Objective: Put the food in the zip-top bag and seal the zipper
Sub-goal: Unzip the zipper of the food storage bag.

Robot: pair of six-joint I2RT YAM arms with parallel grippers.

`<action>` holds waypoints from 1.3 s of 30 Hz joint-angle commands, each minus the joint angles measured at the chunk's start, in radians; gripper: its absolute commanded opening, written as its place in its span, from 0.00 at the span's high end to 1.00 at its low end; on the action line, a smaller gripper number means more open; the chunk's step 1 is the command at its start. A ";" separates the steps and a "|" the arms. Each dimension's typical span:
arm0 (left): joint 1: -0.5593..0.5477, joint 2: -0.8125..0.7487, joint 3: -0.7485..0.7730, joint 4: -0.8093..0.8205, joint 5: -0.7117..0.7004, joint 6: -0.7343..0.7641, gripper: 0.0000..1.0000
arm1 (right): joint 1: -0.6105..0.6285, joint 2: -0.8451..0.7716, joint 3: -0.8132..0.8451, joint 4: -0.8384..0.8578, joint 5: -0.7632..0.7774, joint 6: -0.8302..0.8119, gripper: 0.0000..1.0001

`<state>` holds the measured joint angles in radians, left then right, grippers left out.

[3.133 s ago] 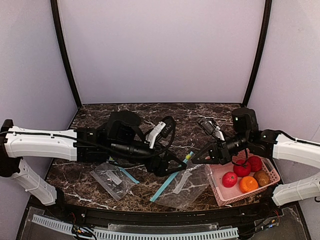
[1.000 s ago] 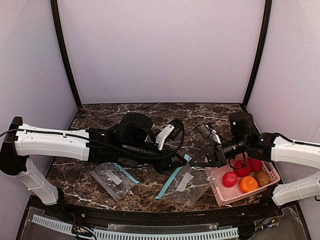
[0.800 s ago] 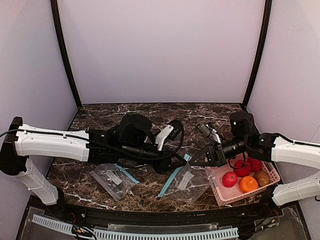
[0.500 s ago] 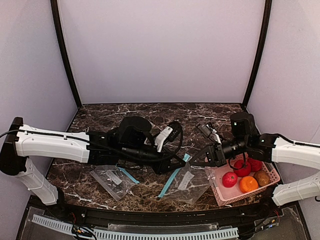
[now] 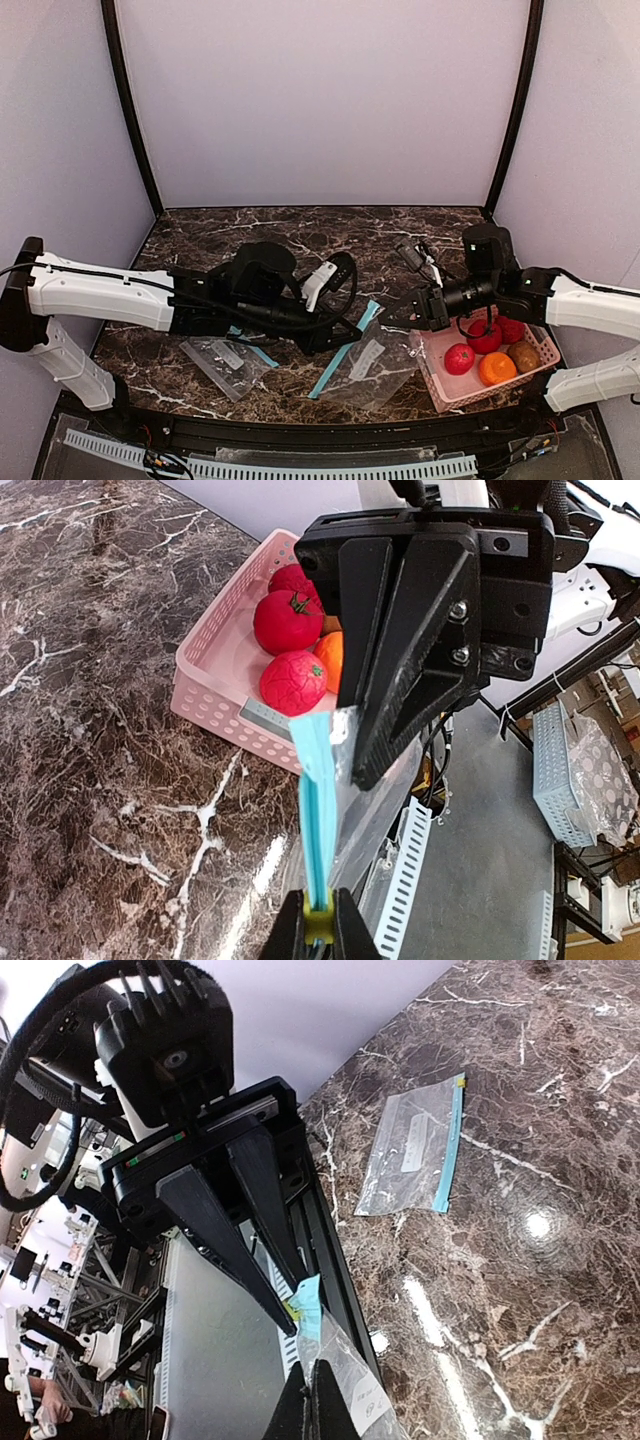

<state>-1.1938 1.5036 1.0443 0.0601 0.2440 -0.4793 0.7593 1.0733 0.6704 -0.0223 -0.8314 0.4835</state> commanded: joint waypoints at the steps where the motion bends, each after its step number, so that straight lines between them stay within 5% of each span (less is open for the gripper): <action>1: -0.003 -0.025 -0.047 -0.098 0.006 -0.012 0.99 | -0.005 -0.022 0.040 0.026 0.092 -0.021 1.00; 18: -0.003 -0.024 -0.101 -0.088 -0.007 -0.030 0.99 | 0.001 -0.074 0.131 -0.189 0.476 -0.121 1.00; 39: -0.003 -0.097 -0.213 -0.110 -0.046 -0.058 0.99 | 0.002 0.028 0.192 -0.224 0.647 -0.090 1.00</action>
<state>-1.1927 1.4490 0.8719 0.0444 0.1963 -0.5293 0.7670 1.0889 0.8227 -0.2924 -0.2565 0.3798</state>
